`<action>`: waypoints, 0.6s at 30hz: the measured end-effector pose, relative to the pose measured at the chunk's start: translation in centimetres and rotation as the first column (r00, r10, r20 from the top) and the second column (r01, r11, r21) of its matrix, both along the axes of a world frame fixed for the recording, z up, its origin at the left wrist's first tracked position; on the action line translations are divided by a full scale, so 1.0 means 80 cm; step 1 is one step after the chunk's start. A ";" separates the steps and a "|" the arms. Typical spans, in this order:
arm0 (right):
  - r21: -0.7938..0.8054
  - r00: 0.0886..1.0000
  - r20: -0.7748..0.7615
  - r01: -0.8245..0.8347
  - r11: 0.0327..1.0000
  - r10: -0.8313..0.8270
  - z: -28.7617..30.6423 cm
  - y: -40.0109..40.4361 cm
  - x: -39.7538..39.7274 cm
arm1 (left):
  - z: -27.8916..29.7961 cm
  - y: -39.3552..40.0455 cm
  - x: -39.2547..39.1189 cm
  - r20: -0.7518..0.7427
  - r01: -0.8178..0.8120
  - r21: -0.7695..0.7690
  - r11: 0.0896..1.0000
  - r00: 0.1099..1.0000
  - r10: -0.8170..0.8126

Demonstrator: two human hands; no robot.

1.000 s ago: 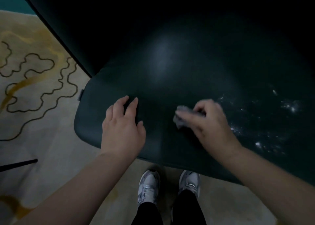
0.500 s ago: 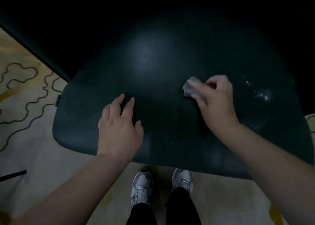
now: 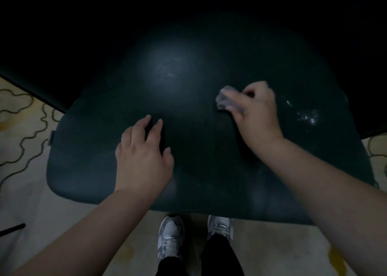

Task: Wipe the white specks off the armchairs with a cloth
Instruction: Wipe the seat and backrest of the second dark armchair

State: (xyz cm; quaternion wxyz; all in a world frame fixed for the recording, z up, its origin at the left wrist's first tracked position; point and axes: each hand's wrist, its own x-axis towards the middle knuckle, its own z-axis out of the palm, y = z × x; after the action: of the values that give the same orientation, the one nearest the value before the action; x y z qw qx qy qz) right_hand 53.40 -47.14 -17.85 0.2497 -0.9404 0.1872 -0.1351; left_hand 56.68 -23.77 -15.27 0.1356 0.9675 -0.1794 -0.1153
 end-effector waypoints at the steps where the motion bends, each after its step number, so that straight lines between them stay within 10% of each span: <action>1: -0.007 0.999 -0.009 0.050 0.999 -0.050 -0.002 -0.009 -0.009 | 0.000 -0.002 0.001 -0.001 0.002 0.001 1.000 1.000 -0.002; 8: -0.016 0.982 -0.024 -0.185 0.983 0.185 0.006 0.036 -0.025 | 0.006 -0.027 0.006 -0.024 0.049 -0.043 0.998 0.998 -0.050; 15: -0.057 0.986 -0.050 0.154 0.986 -0.157 0.001 -0.031 -0.044 | 0.009 -0.054 0.017 -0.039 0.067 -0.019 0.998 0.997 -0.068; 18: -0.005 0.998 -0.033 0.062 0.998 -0.062 0.003 -0.002 -0.069 | 0.011 -0.072 0.018 -0.048 0.090 -0.021 0.996 0.995 -0.091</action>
State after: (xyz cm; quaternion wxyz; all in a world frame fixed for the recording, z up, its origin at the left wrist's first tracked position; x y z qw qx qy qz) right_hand 47.90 -47.26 -17.65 0.2404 -0.9367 0.2201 -0.1278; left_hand 58.15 -29.56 -14.39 0.1436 0.9539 -0.2209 -0.1434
